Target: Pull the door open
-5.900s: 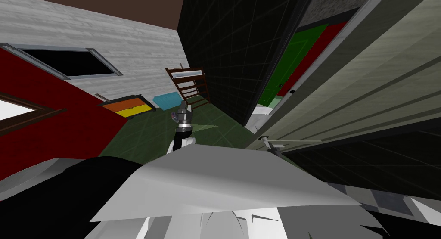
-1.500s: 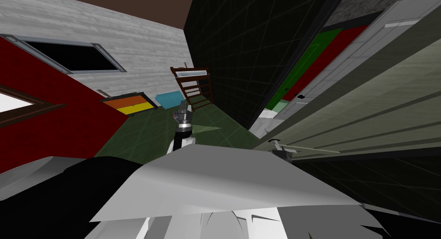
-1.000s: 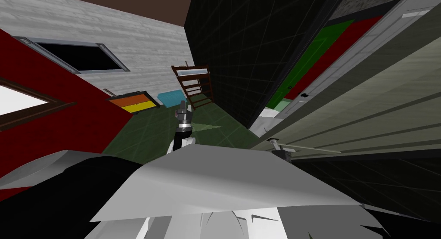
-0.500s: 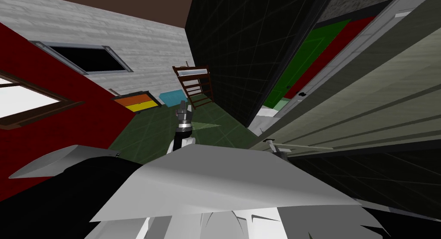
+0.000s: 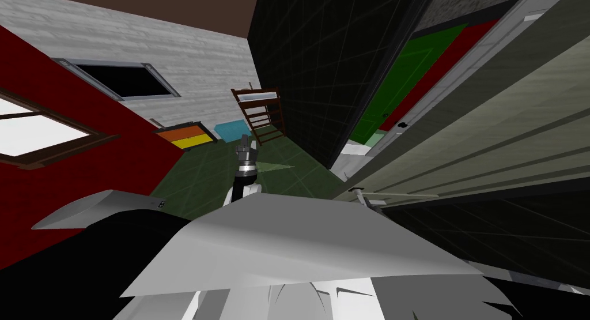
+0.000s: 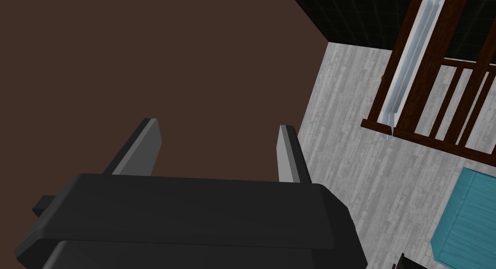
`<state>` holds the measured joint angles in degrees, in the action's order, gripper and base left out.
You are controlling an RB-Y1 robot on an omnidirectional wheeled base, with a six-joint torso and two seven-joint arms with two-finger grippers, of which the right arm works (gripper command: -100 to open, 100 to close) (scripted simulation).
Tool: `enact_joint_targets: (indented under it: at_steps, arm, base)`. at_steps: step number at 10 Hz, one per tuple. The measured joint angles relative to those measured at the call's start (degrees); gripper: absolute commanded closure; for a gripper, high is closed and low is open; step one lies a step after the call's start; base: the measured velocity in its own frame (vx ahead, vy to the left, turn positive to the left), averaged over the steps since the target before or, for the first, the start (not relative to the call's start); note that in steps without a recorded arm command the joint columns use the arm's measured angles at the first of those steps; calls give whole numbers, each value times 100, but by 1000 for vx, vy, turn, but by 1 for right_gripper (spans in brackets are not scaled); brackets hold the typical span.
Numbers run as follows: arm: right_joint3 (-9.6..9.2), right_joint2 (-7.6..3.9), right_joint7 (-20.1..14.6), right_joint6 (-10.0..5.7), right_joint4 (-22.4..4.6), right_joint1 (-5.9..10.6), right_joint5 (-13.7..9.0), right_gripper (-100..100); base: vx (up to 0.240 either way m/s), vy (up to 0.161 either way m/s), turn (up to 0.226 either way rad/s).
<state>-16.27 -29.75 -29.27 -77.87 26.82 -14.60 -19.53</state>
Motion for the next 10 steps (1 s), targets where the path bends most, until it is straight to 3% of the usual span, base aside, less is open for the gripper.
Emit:
enact_joint_targets:
  at_steps: [2, 4, 6, 7, 8, 10]
  arm:
    - [-51, -83, 228, 42, 428, -249, 97, 100]
    - [-159, -124, 449, -163, 424, -323, 271, 100]
    - [-291, -89, 605, -543, 55, -211, 460, 100]
    - [-325, -112, 660, -598, 134, -281, 507, 100]
    - [-330, -131, 696, -555, 254, -341, 516, 100]
    - [-344, -165, 708, -554, 260, -359, 525, 100]
  base:
    - [-65, -65, 6]
    - [-68, -89, 17]
    - [-51, -89, 17]
    - [-34, -20, -5]
    - [-10, 0, 5]
    - [76, 100, -48]
